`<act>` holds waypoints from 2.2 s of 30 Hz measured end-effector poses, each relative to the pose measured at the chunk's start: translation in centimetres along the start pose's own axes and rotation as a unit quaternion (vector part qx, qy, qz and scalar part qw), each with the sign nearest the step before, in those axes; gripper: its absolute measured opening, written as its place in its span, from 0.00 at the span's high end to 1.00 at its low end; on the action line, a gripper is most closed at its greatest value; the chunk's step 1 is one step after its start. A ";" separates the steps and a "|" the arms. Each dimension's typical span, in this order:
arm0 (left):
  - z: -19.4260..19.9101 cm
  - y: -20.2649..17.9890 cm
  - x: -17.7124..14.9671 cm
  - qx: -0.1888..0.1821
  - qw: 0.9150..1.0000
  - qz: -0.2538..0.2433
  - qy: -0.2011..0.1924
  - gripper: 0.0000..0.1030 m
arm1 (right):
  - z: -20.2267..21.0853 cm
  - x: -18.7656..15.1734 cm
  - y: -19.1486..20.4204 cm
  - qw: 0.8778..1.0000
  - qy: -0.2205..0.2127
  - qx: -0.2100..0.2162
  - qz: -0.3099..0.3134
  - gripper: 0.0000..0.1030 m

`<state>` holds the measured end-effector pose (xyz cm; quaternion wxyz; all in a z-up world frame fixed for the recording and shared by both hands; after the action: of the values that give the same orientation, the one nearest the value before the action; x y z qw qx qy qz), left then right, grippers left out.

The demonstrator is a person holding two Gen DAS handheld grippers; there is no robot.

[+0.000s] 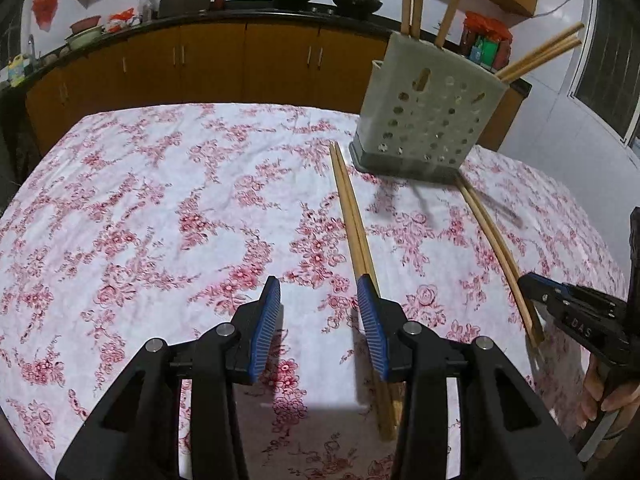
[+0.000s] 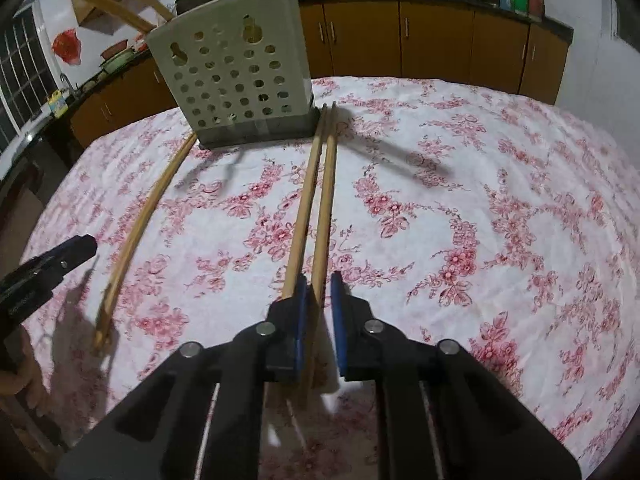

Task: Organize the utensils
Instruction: 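Close the left gripper on a wooden chopstick while the right gripper grasps another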

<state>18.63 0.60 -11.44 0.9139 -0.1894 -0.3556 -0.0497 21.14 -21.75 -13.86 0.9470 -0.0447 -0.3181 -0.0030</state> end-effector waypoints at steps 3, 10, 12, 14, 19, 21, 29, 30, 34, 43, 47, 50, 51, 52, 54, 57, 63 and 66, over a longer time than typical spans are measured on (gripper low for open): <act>-0.3 -0.2 -0.2 -0.005 1.000 -0.002 0.005 0.63 | -0.2 0.2 -0.8 1.000 -0.004 -0.023 -0.007 0.92; -1.1 -1.1 -0.6 -0.015 1.000 -0.015 0.022 0.71 | -1.0 0.8 -3.4 0.998 0.000 -0.042 -0.039 0.92; -1.5 -1.3 -0.7 -0.014 0.999 -0.021 0.029 0.73 | -1.3 1.1 -3.6 0.998 -0.002 -0.043 -0.040 0.92; -1.8 -1.5 -0.8 -0.013 0.999 -0.025 0.032 0.74 | -1.6 1.5 -3.6 0.998 -0.006 -0.043 -0.041 0.92; -2.1 -1.6 -0.7 -0.011 0.999 -0.028 0.036 0.74 | -2.2 2.1 -3.7 0.998 -0.019 -0.052 -0.037 0.92; -2.2 -1.7 -0.7 -0.009 0.999 -0.032 0.036 0.74 | -2.4 2.2 -3.7 0.998 -0.022 -0.053 -0.037 0.92; -2.7 -1.6 -0.6 0.005 0.998 -0.046 0.041 0.78 | -2.5 2.2 -3.8 0.998 -0.022 -0.052 -0.042 0.92; -2.7 -1.6 -0.7 0.007 0.998 -0.049 0.041 0.78 | -2.5 2.2 -3.8 0.998 -0.022 -0.052 -0.041 0.92; -3.2 -1.5 -0.2 0.019 0.997 -0.056 0.044 0.91 | -2.4 2.2 -3.6 0.998 -0.022 -0.052 -0.038 0.91; -3.3 2.4 1.7 0.032 0.999 -0.010 0.027 0.92 | -2.4 2.3 -4.3 0.997 -0.021 -0.045 -0.059 0.92; -3.2 2.6 1.6 0.027 0.999 -0.007 0.026 0.92 | -2.4 2.3 -4.1 0.997 -0.020 -0.052 -0.053 0.92; -3.1 2.7 1.6 0.022 0.999 -0.002 0.025 0.92 | -2.4 2.3 -4.0 0.997 -0.019 -0.055 -0.051 0.92; -3.0 2.8 1.6 0.019 1.000 0.000 0.025 0.92 | -2.4 2.3 -4.0 0.997 -0.019 -0.056 -0.051 0.92; -2.9 2.9 1.6 0.016 1.000 0.004 0.024 0.92 | -2.4 2.3 -4.0 0.997 -0.019 -0.056 -0.051 0.92; -2.9 3.0 1.6 0.012 1.000 0.007 0.023 0.92 | -2.4 2.3 -3.9 0.997 -0.019 -0.057 -0.050 0.92; -2.7 3.2 1.5 0.011 1.000 0.009 0.023 0.92 | -2.4 2.3 -3.9 0.997 -0.019 -0.057 -0.049 0.92; -2.8 3.1 1.6 0.012 1.000 0.009 0.023 0.92 | -2.4 2.3 -3.9 0.997 -0.019 -0.057 -0.049 0.92; -2.8 3.1 1.6 0.011 1.000 0.010 0.023 0.92 | -2.4 2.3 -3.9 0.997 -0.019 -0.057 -0.049 0.92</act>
<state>22.26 2.42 -13.22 0.9244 -0.1814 -0.3331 -0.0409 24.29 -25.78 -14.09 0.9353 -0.0830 -0.3373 -0.0668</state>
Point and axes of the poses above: each gripper's, at about its wrist camera, not at the fingertips, and z roughly against the way its jaws point, y to its left, x to its top, the point moved 5 cm from there along -z, roughly the way its jaws point, and after that the axes turned 13 degrees about -x, right-handed, at the moved point
